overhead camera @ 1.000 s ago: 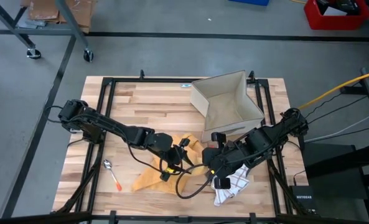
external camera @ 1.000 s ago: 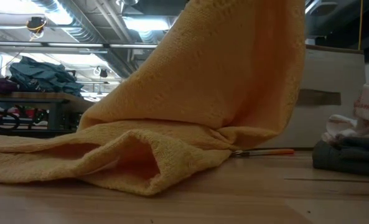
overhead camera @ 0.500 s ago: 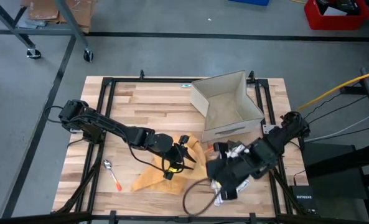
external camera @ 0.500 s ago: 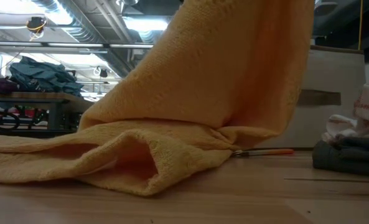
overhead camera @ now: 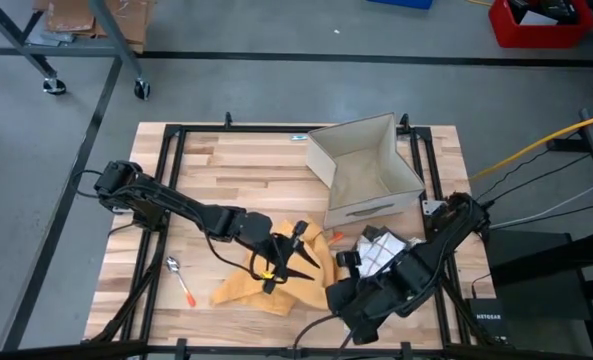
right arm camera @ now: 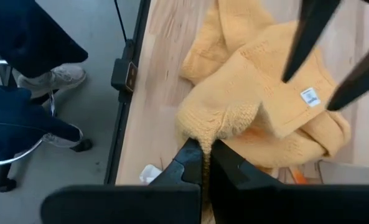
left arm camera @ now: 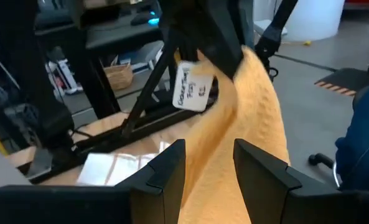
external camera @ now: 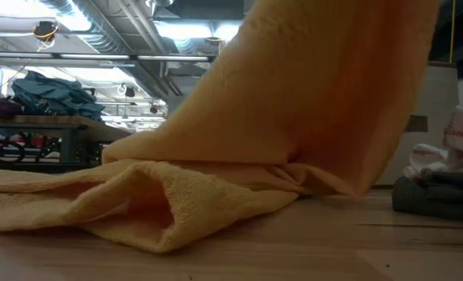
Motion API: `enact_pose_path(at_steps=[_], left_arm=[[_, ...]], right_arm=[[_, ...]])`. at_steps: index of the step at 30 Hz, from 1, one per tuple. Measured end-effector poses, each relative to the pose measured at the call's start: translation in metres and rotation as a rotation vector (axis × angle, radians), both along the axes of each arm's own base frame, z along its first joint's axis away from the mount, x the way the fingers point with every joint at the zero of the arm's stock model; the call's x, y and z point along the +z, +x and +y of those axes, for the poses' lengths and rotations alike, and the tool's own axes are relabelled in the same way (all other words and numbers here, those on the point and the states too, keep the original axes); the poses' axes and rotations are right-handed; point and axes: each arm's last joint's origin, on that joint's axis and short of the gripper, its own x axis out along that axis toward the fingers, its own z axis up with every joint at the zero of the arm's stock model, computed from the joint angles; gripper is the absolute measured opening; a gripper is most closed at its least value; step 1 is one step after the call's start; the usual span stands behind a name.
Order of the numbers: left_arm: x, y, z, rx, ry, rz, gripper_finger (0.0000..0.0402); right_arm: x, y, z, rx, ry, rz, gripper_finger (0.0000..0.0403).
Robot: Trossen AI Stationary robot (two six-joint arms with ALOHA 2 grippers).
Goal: Fold towel
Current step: Fold the orange kitchen towel
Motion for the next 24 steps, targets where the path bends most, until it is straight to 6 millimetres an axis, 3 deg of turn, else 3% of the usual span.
enact_pose_path(at_steps=[6, 15, 24], left_arm=[[-0.013, 0.005, -0.009, -0.097, -0.008, 0.015, 0.0127], [-0.042, 0.031, -0.018, -0.115, 0.009, -0.017, 0.0125], [-0.041, 0.035, -0.022, -0.237, 0.004, -0.027, 0.0094]], right_arm=[[-0.007, 0.005, 0.003, -0.002, -0.009, 0.01, 0.001], [-0.005, 0.009, 0.006, -0.005, 0.02, -0.036, 0.001], [-0.005, 0.01, 0.007, 0.004, 0.038, -0.031, 0.001]])
